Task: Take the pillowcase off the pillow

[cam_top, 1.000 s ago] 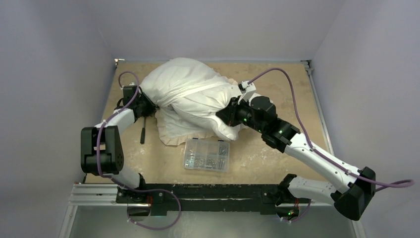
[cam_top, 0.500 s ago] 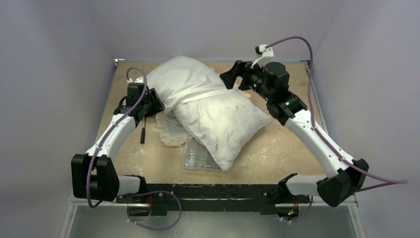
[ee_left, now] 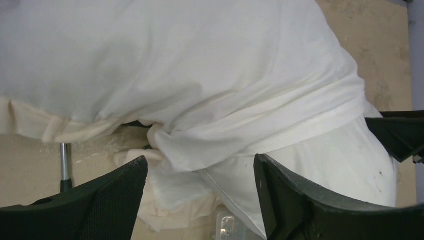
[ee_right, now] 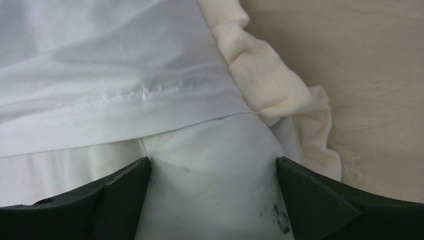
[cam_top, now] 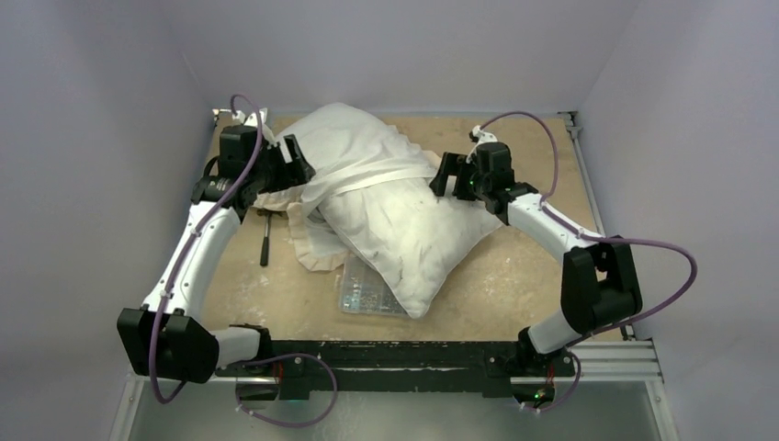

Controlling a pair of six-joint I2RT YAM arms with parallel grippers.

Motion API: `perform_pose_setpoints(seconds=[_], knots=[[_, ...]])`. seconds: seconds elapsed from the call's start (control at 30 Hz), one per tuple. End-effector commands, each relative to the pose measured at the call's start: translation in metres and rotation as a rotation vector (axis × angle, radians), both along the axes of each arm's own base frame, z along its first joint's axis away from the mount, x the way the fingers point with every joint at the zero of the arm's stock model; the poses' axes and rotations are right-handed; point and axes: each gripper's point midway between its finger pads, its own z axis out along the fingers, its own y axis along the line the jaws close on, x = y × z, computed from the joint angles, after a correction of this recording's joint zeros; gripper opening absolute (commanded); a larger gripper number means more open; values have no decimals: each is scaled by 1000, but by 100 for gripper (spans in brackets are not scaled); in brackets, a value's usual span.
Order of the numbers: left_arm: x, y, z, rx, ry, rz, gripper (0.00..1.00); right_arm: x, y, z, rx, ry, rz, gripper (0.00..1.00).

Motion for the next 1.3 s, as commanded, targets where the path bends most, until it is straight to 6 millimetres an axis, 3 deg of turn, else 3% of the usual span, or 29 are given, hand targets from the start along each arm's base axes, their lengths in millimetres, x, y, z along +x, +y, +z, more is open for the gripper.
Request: perform_pose_setpoints(seconds=[0.0,0.1,0.17,0.2,0.23,0.33,0.47,0.63,0.77,0.87,0.97,1.07,1.17,1.27], knots=[[9,-28,28,-9,-54,-144,83,-11,45,15,103,-96,230,97],[20,-40,35,22,-76,-183,87,-26,75,13,131,-101,339,84],[29,-55,40,43,-85,-222,88,-31,92,17,132,-117,376,62],[33,-65,42,58,-89,-242,88,-32,98,21,132,-130,385,44],[37,-77,43,74,-93,-271,89,-33,104,28,135,-147,398,31],[49,-114,48,113,-111,-347,89,-35,120,53,152,-214,438,3],[67,-151,50,129,-129,-413,89,-34,128,81,156,-292,459,0],[89,-186,38,163,-112,-485,89,-34,129,99,152,-346,470,0],[97,-203,15,196,-53,-526,87,-31,127,102,133,-356,456,0],[99,-208,-12,213,-2,-537,80,-30,126,104,131,-362,453,0],[105,-207,-45,230,50,-512,66,-30,128,106,130,-365,462,0],[111,-206,-70,245,95,-490,34,-31,129,113,113,-374,491,0],[120,-199,-65,255,78,-426,1,-28,124,128,79,-397,473,0],[137,-178,-39,251,15,-319,0,-35,114,163,90,-461,444,0]])
